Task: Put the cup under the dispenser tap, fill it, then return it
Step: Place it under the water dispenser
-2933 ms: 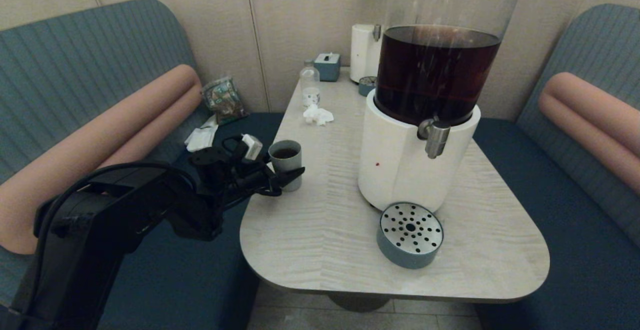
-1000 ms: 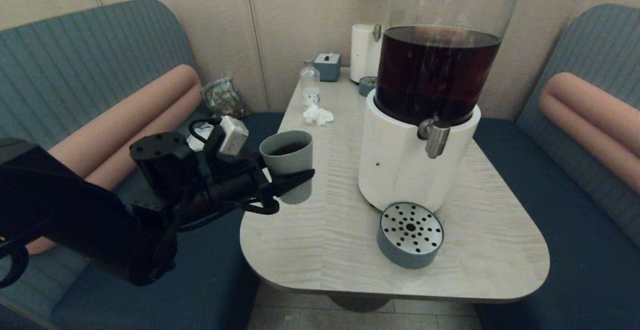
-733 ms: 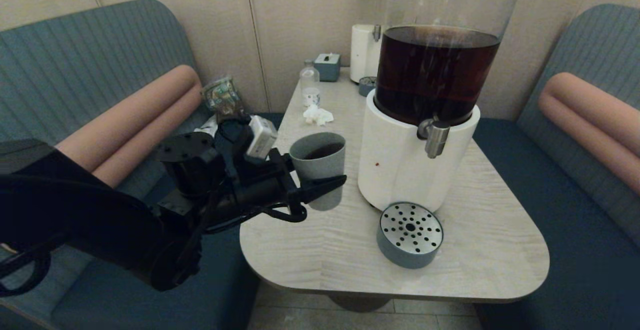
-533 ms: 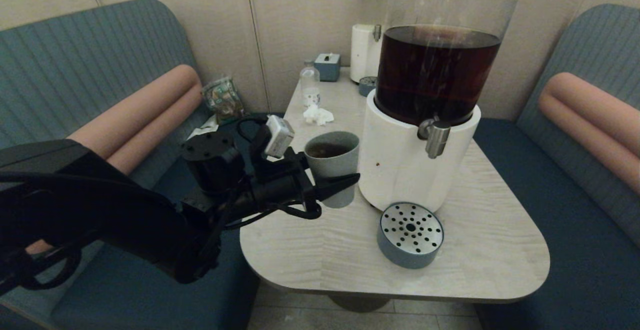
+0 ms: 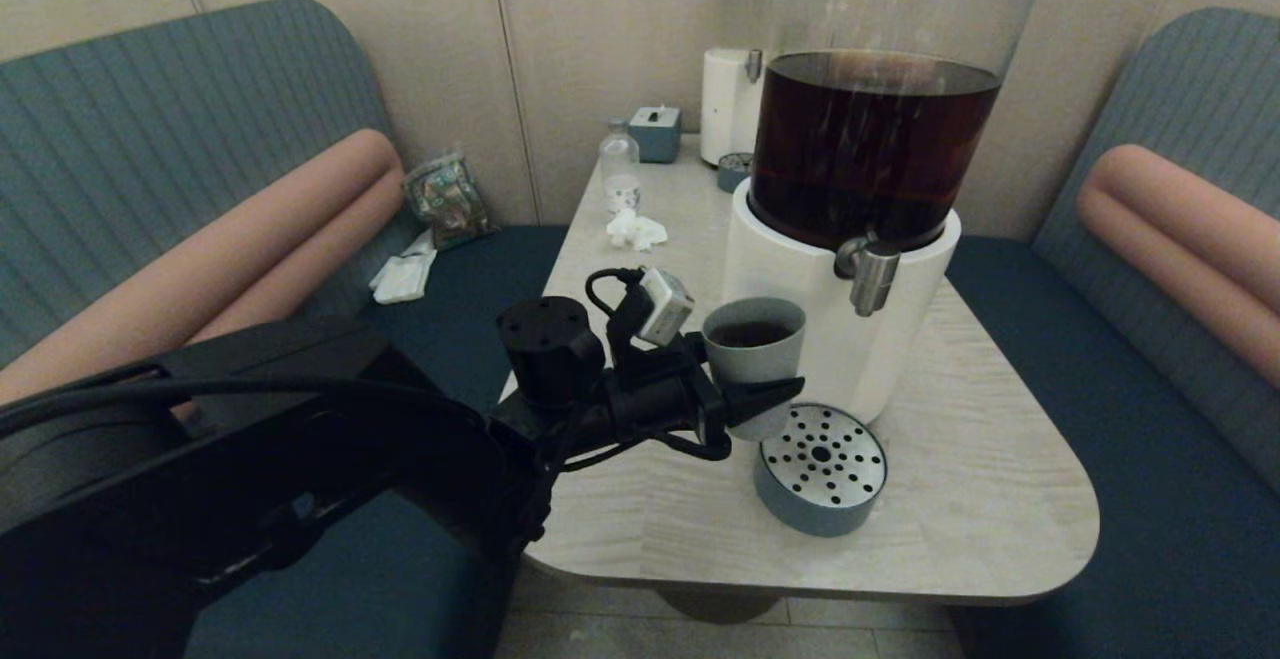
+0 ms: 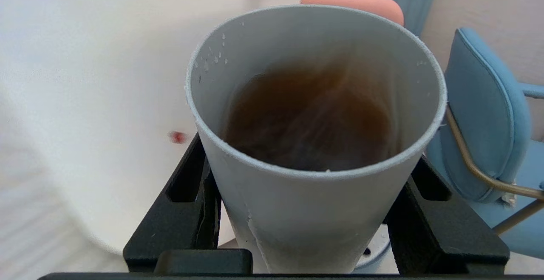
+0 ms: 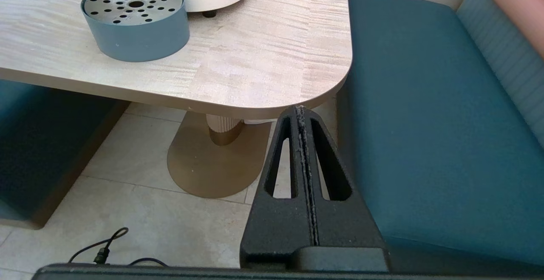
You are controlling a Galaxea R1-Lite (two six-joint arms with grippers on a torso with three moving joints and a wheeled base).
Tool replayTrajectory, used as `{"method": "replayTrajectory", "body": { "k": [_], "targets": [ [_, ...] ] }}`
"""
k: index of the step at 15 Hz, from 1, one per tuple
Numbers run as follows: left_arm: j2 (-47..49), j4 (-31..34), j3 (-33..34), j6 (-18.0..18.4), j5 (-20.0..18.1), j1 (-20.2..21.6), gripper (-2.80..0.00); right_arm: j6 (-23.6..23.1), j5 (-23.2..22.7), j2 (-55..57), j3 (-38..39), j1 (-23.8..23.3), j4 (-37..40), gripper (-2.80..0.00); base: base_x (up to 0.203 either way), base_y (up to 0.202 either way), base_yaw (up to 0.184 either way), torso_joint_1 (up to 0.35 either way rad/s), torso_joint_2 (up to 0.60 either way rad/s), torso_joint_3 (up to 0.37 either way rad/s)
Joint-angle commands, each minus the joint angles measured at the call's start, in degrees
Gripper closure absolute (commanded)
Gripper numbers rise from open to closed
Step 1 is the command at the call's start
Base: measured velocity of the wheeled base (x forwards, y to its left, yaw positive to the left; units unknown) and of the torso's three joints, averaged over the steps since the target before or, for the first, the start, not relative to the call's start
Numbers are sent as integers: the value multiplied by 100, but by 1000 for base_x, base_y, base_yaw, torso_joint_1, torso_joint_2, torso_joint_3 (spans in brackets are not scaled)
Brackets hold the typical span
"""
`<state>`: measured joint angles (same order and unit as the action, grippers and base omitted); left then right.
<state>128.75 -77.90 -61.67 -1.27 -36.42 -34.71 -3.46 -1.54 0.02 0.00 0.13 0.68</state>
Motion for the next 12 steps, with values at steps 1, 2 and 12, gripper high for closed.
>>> {"method": "replayTrajectory", "body": {
  "k": [1, 2, 12],
  "targets": [
    [458, -46, -233, -5, 9, -124, 0, -5, -4, -11, 0, 4, 2, 0, 0, 0, 0, 0, 0, 0],
    [528, -52, -293, -5, 15, -142, 0, -5, -4, -11, 0, 4, 2, 0, 0, 0, 0, 0, 0, 0],
    [889, -68, -751, -67, 72, -474, 0, -5, -4, -11, 0, 4, 2, 0, 0, 0, 0, 0, 0, 0]
  ]
}}
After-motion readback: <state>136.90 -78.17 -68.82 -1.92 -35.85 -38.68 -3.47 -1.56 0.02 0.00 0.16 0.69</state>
